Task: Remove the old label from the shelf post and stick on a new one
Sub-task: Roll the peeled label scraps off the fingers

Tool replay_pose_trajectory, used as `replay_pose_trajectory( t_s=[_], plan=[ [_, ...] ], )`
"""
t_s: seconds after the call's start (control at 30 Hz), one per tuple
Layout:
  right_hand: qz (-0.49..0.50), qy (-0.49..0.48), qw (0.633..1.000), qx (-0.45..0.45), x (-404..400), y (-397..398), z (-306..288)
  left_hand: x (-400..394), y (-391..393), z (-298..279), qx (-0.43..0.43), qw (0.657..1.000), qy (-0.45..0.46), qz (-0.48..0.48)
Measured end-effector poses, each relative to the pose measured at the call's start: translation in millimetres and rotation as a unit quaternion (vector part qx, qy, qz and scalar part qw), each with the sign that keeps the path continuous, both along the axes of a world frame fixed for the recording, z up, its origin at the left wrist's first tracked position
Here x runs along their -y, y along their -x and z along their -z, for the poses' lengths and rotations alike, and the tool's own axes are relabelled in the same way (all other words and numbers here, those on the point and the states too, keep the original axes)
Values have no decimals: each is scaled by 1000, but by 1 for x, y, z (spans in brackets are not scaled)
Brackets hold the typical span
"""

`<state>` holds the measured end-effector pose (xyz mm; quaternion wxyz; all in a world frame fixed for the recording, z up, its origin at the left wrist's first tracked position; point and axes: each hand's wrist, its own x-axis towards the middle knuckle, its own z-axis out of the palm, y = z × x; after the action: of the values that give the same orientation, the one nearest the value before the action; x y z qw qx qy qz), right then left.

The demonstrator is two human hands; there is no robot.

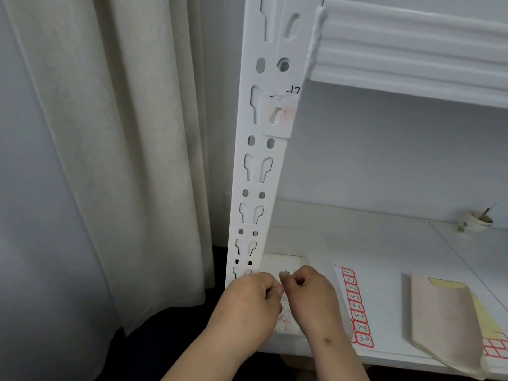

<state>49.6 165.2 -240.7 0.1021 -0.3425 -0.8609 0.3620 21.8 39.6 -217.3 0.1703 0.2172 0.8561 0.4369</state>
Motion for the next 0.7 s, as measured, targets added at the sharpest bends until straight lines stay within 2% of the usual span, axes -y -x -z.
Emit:
replay_pose_trajectory(
  t_s=[0.17,0.47,0.7],
  plan=[
    [12,16,1000,-11,1,-1,3,0,0,2,2,1000,1,0],
    [26,-43,999,-8,1,-2,-3,2,0,1,-3,1000,-1,-1],
    [49,-44,998,-6,1,-4,-10,2,0,-4,-10,1000,-5,8]
  ],
)
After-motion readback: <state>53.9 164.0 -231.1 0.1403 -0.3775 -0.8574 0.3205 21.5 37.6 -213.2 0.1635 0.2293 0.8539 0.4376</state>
